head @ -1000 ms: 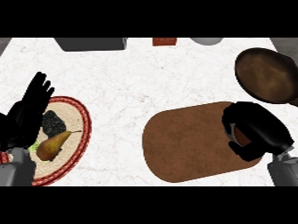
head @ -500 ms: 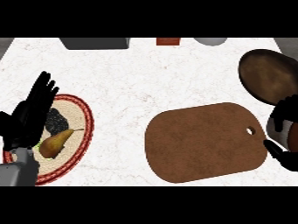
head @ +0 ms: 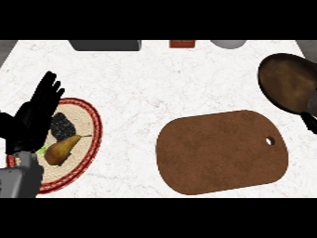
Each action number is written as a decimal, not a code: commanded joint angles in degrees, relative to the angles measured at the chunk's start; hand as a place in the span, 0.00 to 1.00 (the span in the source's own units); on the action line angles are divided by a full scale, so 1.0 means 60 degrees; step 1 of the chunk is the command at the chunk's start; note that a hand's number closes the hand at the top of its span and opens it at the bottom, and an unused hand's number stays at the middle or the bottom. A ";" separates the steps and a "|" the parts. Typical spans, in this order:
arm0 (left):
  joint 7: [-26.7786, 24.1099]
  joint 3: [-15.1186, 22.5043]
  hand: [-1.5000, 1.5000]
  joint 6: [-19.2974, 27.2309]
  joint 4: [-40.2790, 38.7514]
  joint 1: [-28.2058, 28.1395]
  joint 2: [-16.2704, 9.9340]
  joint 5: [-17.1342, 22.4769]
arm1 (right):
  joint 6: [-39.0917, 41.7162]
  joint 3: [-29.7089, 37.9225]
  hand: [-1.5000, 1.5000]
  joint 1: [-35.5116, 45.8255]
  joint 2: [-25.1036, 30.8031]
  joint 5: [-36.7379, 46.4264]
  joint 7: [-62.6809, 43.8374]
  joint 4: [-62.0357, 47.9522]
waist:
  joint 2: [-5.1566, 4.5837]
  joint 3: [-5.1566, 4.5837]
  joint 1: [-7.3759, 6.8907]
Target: Pick the cupcake from the cutting board and place it in the pan
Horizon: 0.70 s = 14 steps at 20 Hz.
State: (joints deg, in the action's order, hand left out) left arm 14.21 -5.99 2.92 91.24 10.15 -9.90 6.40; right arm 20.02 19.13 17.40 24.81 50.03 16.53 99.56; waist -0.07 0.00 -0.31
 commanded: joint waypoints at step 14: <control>-0.0056 0.0511 0.50 -0.0116 0.0302 -0.0095 0.0337 -0.0211 | -0.3341 0.1254 1.00 0.4130 0.2253 0.0227 0.4018 -1.0604 | -0.0157 0.0035 -0.0535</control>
State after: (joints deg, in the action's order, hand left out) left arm 12.88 -4.69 2.24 90.08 11.03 -8.70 5.64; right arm 3.33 26.44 37.65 35.79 50.15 35.73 47.87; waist -0.76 0.12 -2.23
